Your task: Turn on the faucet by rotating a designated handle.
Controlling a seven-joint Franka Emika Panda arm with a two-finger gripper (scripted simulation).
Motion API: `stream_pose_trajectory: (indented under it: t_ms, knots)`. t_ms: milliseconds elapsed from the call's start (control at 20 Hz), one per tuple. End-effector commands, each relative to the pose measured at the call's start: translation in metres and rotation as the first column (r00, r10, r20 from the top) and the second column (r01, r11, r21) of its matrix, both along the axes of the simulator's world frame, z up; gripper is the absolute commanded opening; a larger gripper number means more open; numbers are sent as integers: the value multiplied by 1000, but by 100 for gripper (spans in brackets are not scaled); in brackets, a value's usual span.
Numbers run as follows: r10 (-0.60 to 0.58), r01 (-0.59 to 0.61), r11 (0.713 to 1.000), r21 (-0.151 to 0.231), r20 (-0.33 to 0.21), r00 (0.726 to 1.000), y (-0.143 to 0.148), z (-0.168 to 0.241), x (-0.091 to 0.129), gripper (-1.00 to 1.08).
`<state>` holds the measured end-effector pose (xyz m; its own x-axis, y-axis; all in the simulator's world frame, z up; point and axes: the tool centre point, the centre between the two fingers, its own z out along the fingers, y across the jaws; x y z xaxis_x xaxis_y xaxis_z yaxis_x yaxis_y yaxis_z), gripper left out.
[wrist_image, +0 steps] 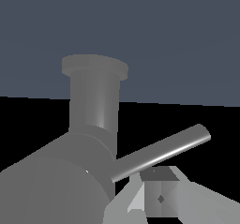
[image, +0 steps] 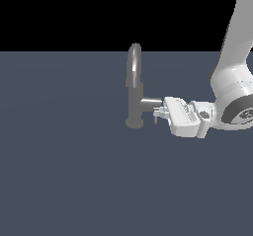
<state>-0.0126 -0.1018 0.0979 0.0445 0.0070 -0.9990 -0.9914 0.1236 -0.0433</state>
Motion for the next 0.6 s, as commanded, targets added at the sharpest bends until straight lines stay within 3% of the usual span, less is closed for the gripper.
stream_pose_trajectory:
  t_ms: [0, 550]
  knots:
    - [-12, 12, 1000, -8, -19, 1000, -1, -21, 2, -100]
    - [-15, 15, 1000, -8, -38, 999, -4, -55, 12, -100]
